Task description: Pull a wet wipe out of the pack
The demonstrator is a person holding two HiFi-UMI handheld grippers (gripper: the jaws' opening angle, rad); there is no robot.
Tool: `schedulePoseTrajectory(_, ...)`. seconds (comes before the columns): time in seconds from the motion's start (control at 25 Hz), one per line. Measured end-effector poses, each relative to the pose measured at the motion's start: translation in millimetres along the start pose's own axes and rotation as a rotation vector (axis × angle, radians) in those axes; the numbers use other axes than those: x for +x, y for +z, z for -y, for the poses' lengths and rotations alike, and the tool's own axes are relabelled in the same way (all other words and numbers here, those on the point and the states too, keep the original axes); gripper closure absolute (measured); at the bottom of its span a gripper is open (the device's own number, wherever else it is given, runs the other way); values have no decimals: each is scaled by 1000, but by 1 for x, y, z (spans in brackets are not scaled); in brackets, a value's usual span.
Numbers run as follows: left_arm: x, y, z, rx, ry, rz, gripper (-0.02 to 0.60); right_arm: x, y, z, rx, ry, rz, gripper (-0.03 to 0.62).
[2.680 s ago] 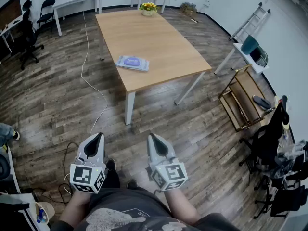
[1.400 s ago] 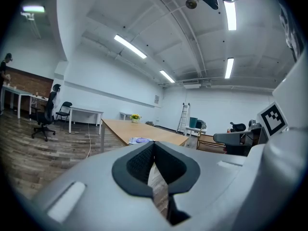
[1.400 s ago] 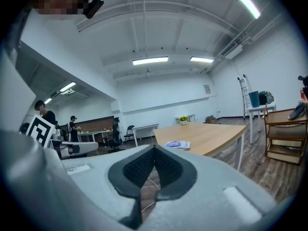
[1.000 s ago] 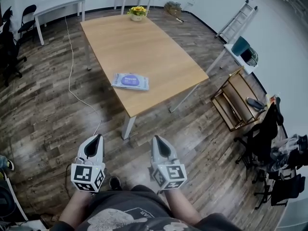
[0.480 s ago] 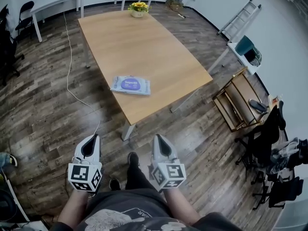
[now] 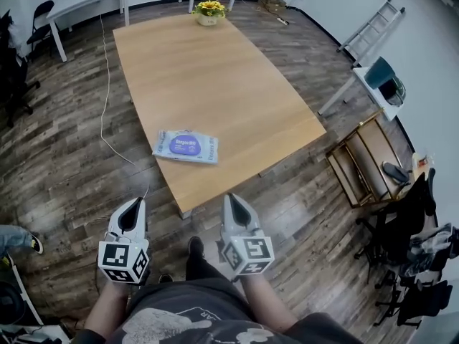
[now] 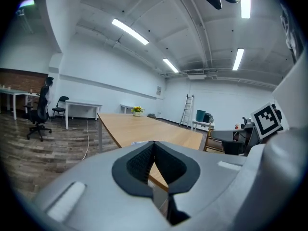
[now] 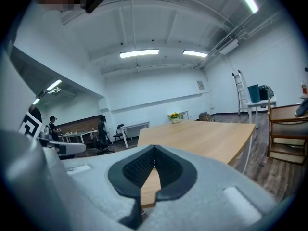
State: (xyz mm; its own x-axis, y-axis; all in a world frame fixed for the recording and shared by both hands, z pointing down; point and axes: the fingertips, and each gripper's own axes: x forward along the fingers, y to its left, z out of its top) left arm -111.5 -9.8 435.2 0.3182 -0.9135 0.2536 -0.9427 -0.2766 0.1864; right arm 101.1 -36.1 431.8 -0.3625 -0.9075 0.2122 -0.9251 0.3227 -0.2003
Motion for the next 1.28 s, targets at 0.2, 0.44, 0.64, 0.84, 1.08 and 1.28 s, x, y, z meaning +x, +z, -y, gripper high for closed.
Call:
schedulePoseTrajectory(0.2, 36, 6, 15, 40, 10, -4, 563, 20, 6, 33, 6, 20, -16, 605)
schedulePoseTrajectory(0.44, 64, 7, 18, 34, 35, -16, 563, 48, 12, 45, -3, 79, -30, 604)
schedulePoseTrajectory(0.64, 80, 7, 20, 44, 46, -28, 563, 67, 14, 37, -34, 140, -39, 605)
schedulePoseTrajectory(0.84, 102, 0, 16, 68, 32, -72, 563, 81, 9, 43, -34, 150, -76, 604)
schedulePoseTrajectory(1.08, 132, -4, -1, 92, -13, -102, 563, 103, 10, 45, -17, 99, -78, 605)
schedulePoseTrajectory(1.28, 164, -11, -11, 118, -71, -160, 563, 129, 12, 41, -42, 81, -87, 604)
